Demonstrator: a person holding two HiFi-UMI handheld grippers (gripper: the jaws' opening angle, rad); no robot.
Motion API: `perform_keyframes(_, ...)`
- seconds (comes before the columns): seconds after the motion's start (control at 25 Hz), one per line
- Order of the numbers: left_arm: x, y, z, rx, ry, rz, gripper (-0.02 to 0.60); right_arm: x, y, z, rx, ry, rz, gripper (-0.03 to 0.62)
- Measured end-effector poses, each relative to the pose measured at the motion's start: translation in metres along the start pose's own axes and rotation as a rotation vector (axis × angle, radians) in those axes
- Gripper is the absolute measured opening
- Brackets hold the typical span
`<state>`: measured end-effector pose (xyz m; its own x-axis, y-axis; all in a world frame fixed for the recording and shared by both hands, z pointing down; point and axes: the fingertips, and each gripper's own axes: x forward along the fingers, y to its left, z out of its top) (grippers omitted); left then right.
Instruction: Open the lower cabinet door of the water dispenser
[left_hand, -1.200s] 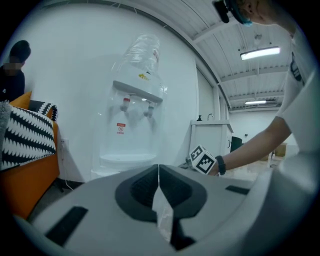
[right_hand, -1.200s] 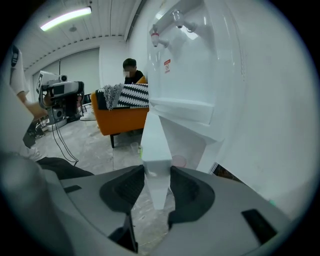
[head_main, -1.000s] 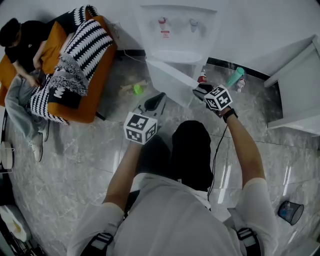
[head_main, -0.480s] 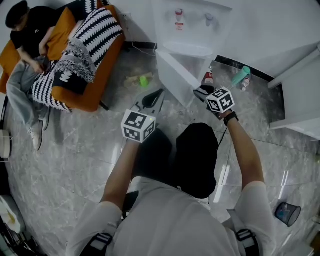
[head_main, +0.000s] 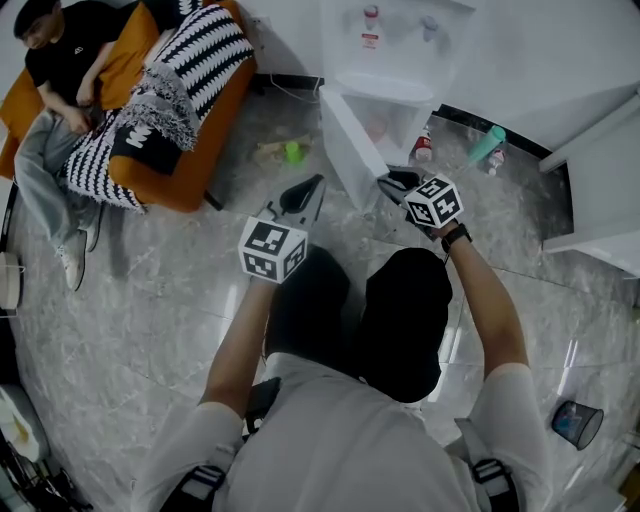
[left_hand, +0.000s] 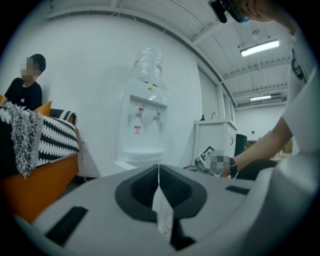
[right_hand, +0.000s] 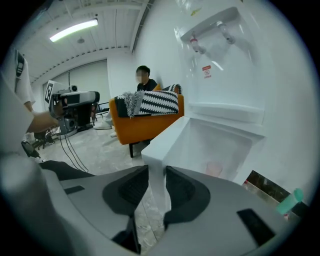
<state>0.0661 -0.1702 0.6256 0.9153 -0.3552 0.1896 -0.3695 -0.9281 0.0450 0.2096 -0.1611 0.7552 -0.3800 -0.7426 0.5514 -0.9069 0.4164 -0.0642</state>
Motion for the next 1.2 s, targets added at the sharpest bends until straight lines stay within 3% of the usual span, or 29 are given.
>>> perform_keyframes(0.24, -0.015, 0.008, -0.003, -0.003, -0.002, 0.034, 0.014, 0.013, 0.024, 0.003, -0.010, -0.008, 0.060, 0.094)
perform_keyframes(1.2, -0.087, 0.064, -0.041, -0.071, 0.025, 0.214, 0.014, 0.077, 0.099, 0.041, -0.094, -0.022, 0.239, 0.067)
